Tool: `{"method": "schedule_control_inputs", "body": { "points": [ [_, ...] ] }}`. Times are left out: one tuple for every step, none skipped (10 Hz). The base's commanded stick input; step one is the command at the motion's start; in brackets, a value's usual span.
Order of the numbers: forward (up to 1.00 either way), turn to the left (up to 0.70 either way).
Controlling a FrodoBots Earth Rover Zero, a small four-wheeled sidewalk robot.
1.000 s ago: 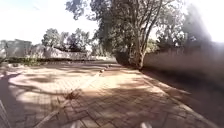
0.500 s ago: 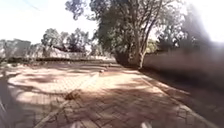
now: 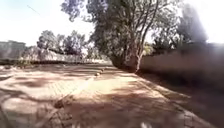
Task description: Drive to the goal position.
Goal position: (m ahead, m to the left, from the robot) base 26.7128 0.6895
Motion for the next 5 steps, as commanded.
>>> {"method": "schedule_control_inputs", "body": {
  "points": [
    [0.7,0.0],
    [0.7,0.0],
    [0.7,0.0],
    [0.7,0.0],
    [0.7,0.0]
  ]
}}
